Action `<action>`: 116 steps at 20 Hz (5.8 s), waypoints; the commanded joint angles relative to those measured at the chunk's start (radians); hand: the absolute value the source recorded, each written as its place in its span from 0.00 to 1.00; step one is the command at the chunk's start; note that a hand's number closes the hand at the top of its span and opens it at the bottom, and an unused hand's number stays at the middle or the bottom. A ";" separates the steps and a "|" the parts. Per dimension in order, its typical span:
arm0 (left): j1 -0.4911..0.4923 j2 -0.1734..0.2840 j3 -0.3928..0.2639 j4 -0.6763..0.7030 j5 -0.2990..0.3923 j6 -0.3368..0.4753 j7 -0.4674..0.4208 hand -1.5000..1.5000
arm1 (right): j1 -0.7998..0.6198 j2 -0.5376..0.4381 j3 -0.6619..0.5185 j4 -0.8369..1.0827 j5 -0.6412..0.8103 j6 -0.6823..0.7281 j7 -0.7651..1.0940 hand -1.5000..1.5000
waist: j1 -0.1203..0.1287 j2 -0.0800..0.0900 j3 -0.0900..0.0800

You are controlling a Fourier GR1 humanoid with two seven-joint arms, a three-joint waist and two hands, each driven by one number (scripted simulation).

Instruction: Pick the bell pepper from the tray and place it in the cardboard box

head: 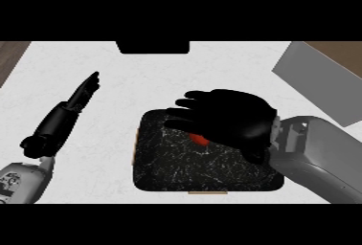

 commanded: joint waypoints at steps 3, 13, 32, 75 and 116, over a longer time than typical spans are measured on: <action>0.000 -0.030 0.031 0.025 -0.046 -0.010 -0.022 0.50 | 0.052 0.102 -0.011 -0.075 0.051 0.139 0.158 0.00 | 0.000 0.001 0.000; 0.039 -0.061 0.070 -0.036 -0.062 -0.073 0.028 0.50 | 0.203 0.146 0.043 -0.002 0.327 -0.037 0.065 0.00 | 0.007 0.004 0.001; -0.026 -0.170 0.123 -0.051 -0.165 -0.122 0.102 0.50 | 0.169 0.283 -0.067 0.249 0.560 -0.044 -0.142 0.00 | 0.006 0.004 0.001; 0.036 -0.215 0.239 -0.073 -0.230 -0.238 0.043 0.50 | 0.168 0.500 -0.623 0.698 0.684 -0.567 -0.075 1.00 | 0.017 0.008 0.002; -0.073 -0.258 0.251 -0.007 -0.256 -0.261 0.061 0.50 | -0.201 -0.166 -1.079 1.308 0.609 -0.419 -0.025 1.00 | 0.043 0.024 0.002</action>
